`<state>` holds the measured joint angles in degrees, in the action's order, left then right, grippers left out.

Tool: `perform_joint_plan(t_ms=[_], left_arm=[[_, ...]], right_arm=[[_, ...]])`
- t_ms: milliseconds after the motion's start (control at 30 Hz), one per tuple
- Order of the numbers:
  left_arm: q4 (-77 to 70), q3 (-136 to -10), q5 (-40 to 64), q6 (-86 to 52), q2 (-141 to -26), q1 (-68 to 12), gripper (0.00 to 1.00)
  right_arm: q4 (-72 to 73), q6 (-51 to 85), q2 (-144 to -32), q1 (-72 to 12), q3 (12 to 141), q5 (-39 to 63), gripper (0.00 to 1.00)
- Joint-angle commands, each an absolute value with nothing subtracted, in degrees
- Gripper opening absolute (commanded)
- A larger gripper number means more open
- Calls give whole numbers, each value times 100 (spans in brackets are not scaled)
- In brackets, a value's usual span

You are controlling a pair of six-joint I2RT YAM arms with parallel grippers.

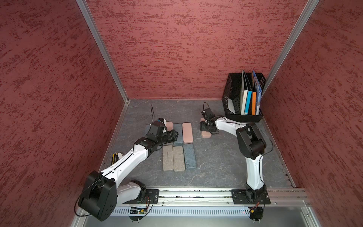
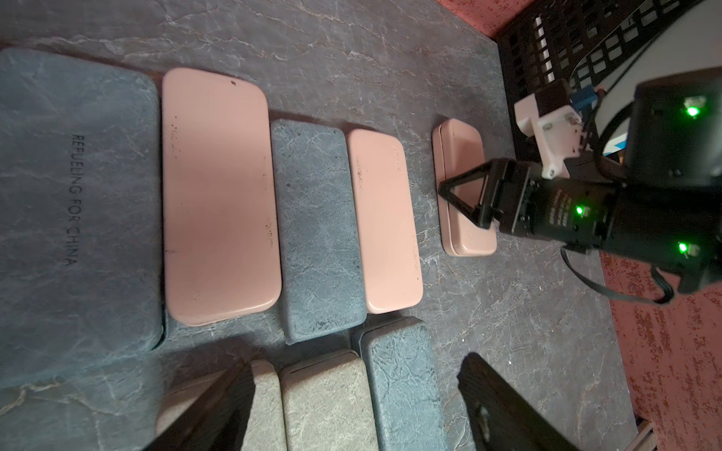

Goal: Close the glasses case
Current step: Move the glasses case to the center of the board.

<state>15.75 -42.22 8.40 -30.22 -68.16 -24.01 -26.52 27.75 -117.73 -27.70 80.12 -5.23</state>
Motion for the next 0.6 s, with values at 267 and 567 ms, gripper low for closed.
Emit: perform_joint_plan(t_ms=[267, 567], left_arm=[[1709, -3979, 706, -3267, -6259, -2946, 85], [1848, -3666, 611, -3448, -5660, -3127, 85]], right_arm=[[-1784, 4169, -10200, -4035, 5256, -522, 66], [-1667, 4775, -9546, -4925, 4366, -801, 67]])
